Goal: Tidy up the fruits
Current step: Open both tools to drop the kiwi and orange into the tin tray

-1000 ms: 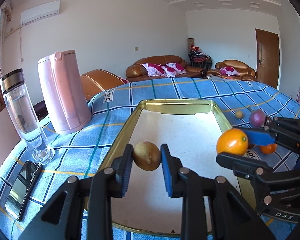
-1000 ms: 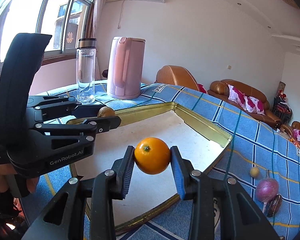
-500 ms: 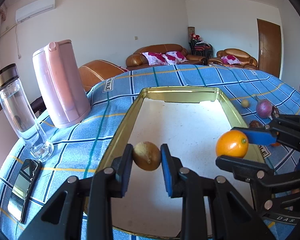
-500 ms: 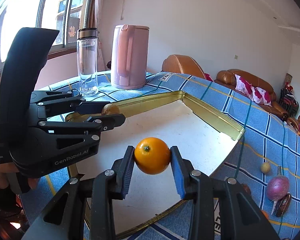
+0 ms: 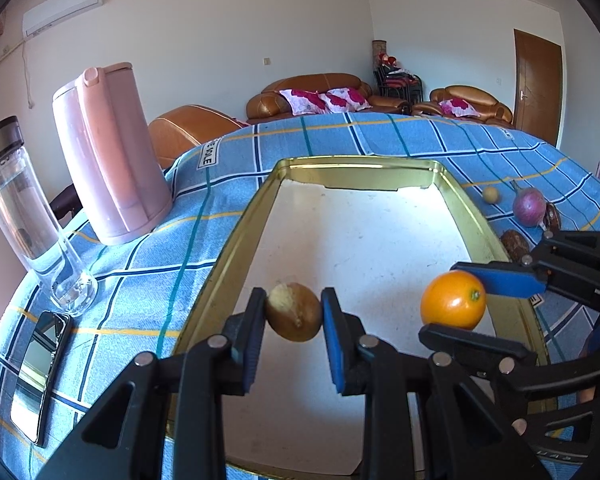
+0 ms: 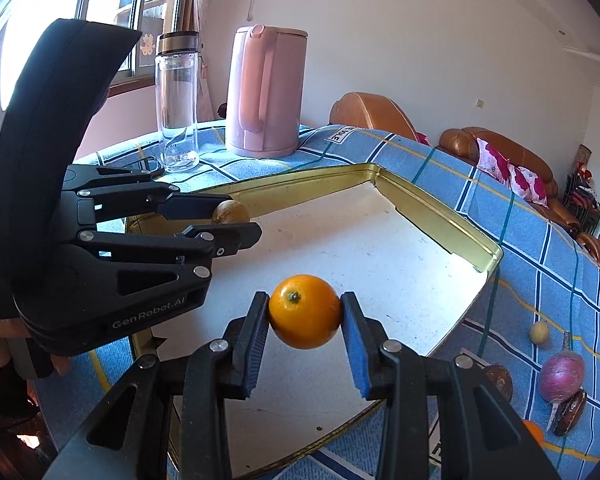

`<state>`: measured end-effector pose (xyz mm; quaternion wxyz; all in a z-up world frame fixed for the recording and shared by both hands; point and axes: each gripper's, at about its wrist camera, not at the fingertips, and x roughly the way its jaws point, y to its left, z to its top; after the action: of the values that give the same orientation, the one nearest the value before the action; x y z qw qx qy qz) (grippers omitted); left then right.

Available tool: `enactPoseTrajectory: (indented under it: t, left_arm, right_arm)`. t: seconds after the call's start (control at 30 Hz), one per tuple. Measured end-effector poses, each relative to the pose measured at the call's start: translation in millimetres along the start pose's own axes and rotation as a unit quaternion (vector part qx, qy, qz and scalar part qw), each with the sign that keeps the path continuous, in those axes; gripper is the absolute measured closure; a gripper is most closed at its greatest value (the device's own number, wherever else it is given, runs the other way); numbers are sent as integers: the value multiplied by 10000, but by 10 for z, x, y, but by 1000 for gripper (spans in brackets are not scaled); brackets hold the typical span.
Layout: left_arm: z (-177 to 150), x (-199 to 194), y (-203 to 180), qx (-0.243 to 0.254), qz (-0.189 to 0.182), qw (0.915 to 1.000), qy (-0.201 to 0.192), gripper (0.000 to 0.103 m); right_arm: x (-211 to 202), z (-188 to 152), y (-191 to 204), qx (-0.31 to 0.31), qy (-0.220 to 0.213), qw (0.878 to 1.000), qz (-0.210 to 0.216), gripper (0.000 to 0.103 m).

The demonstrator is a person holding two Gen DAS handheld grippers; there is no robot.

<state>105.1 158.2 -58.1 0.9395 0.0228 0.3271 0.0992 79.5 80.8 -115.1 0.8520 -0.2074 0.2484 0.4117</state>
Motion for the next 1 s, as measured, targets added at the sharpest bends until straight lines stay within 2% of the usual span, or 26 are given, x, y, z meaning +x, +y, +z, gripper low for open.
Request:
enactPoseTrajectory:
  t: [0.33, 0.47, 0.53, 0.57, 0.67, 0.8, 1.0]
  left_arm:
    - [2, 29, -44, 99, 146, 9998, 46, 72]
    - [-3, -1, -42, 89, 219, 9997, -23, 63]
    - [-5, -40, -32, 51, 267, 9996, -122, 50]
    - [-7, -67, -27, 25, 294, 9994, -184, 47]
    - [-17, -180, -24, -88, 211, 9986, -476, 45]
    - [-19, -285, -103, -115, 158, 9971, -737, 35]
    - [-12, -342, -235, -136, 95, 9961, -861, 31]
  right_arm:
    - [67, -5, 3, -19, 177, 9998, -2, 64]
    - [66, -2, -35, 76, 182, 9998, -79, 50]
    - [21, -7, -62, 142, 69, 9998, -109, 37]
    - [-13, -10, -67, 156, -17, 9998, -139, 35]
    - [-149, -25, -74, 195, -363, 9987, -302, 34]
    - [-340, -85, -130, 326, -717, 9959, -446, 34]
    - [-586, -197, -211, 434, -1041, 9914, -667, 33]
